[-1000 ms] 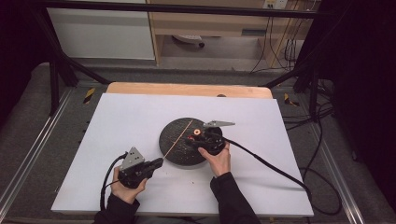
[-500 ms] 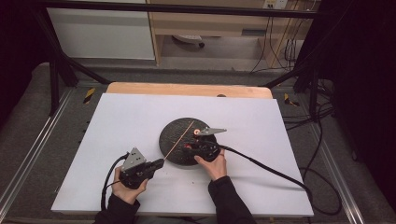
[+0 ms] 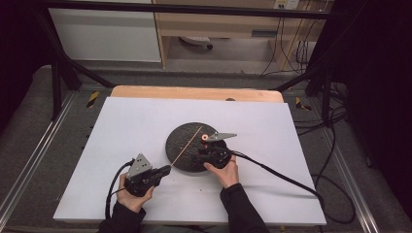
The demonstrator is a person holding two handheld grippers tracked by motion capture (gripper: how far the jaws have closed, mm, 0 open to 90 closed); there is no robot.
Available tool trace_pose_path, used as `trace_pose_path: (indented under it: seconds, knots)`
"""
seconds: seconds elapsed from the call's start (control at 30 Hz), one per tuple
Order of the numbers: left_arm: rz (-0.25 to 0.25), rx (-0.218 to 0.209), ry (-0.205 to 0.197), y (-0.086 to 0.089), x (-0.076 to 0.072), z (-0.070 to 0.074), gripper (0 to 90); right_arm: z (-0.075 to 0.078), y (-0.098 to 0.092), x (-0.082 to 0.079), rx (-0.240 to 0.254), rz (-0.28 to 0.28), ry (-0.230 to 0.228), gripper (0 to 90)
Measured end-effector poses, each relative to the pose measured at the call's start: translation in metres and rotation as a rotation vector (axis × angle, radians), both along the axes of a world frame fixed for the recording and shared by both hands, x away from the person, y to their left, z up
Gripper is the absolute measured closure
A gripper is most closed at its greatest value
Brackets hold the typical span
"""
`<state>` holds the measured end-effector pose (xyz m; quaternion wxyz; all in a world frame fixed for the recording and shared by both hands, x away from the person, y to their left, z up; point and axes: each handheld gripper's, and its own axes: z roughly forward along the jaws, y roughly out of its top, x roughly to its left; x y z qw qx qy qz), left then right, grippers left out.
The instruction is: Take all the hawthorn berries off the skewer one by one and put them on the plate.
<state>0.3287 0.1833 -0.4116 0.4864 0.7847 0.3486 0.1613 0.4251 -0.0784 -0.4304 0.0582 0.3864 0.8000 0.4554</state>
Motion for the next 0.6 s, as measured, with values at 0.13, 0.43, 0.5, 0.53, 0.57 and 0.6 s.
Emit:
trace_pose_path:
  seconds: [0.13,0.43,0.5,0.53,0.57,0.6]
  knots:
    - [0.001,0.000,-0.001,0.000,0.000,0.000,88.4,0.009,-0.009,-0.005,0.015,-0.006,-0.019,47.3]
    - [0.005,0.002,0.005,0.000,0.001,0.001,88.4,0.015,-0.039,-0.015,0.014,-0.022,-0.055,21.1]
    - [0.006,0.004,0.007,0.000,0.001,0.001,88.4,0.014,-0.047,-0.018,0.003,-0.023,-0.059,15.9]
    - [0.006,0.005,0.008,0.000,0.001,0.001,88.4,0.013,-0.051,-0.020,-0.004,-0.025,-0.058,14.0]
    - [0.006,0.009,0.009,0.000,0.001,0.001,88.4,0.012,-0.055,-0.021,-0.011,-0.029,-0.064,12.2]
    - [0.007,0.010,0.013,0.000,0.001,0.001,88.4,0.011,-0.059,-0.023,-0.016,-0.031,-0.069,9.9]
